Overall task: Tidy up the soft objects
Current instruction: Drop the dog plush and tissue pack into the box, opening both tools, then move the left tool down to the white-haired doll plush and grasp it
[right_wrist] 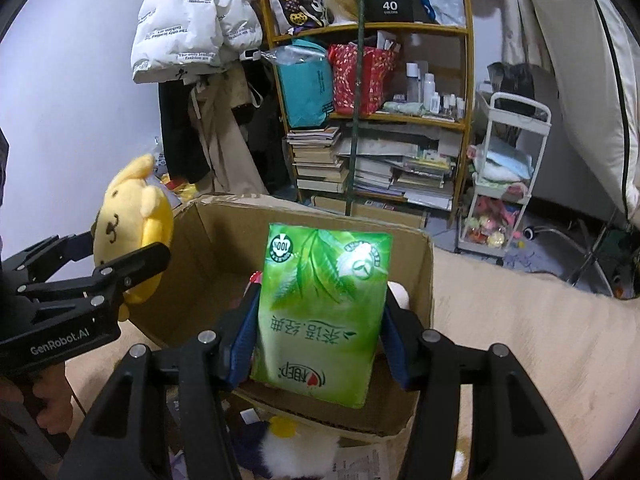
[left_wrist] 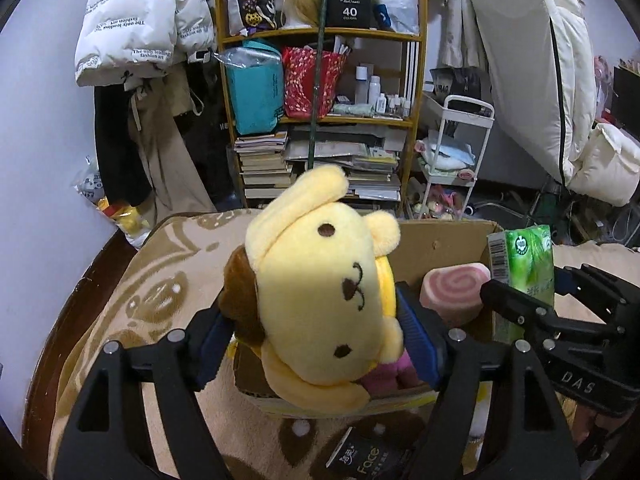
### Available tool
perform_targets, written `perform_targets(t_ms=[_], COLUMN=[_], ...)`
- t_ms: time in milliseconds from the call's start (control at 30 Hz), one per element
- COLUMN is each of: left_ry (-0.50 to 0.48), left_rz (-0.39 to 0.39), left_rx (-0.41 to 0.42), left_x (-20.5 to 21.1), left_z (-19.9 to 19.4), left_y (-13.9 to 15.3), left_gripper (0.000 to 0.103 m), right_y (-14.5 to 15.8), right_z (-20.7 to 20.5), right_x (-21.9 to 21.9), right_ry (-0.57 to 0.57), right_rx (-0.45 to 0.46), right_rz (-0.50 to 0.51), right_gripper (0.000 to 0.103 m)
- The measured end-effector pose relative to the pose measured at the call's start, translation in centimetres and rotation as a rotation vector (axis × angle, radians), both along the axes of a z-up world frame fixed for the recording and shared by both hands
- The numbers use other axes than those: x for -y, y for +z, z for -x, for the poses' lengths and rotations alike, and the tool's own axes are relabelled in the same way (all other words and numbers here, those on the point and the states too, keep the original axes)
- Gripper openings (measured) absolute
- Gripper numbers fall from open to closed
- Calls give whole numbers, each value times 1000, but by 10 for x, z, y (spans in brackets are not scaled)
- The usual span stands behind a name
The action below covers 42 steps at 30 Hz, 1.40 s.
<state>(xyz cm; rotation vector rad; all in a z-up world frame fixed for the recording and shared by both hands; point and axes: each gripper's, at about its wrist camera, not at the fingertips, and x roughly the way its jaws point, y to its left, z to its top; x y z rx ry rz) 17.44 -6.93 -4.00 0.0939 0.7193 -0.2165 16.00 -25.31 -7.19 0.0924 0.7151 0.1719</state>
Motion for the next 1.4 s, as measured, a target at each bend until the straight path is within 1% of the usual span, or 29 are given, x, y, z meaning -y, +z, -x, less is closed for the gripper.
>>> perform_targets(t_ms=[67,100,167,233,300,367,400,433,500,567,633,667,967,1133,1267,1333,1400], left_ry=[-7,-10,-12,-11,-3,3,7,15,28,29,40,41,37,48,57,60,71], left_rz=[11,15,17,10,-7,-7,-4,-5,-14,-21,-26,-26,-41,-24,-10,-13,-33], left_rx=[-2,-1,15,26,22,11,5,0,-12,-13,-10,-11,-63,-93,-118,-131,-153], left_x=[-1,-1,-1,-1,0,-3,-5,-6,-8,-10,-12,-12,-16,-23,-28,-30,-32], left_z=[1,2,5,8,10,12,11,12,15,18,23,25,53,71,87,95,101], left_y=[1,2,6,9,11,12,12,12,13,14,16,17,15,15,12,10,7], left_gripper=[77,81,84,90,92,92,92,92,92,93,99,99,99,99,99,99,99], right_y=[0,-1,-1,1,3,6,8,9,13,15,17,17,18,15,15,15,16], right_z=[2,3,4,6,10,14,16,18,24,28,31,33,63,78,93,101,108], right_x=[3,4,4,5,4,3,4,4,6,6,6,6,14,14,11,7,3], right_ry=[-1,-5,-3,1,-2,-20,-35,-44,-60,-69,-68,-66,-71,-83,-88,-80,-70], right_rx=[6,9,9,13,25,33,39,46,61,63,57,54,18,-17,-41,-42,-41], right_rz=[-19,-19,-18,-25,-23,-10,-7,-8,-5,3,-1,-6,-66,-59,-77,-66,-48], right_gripper=[59,60,63,78,81,85,93,98,101,101,101,101,101,101,101,101,101])
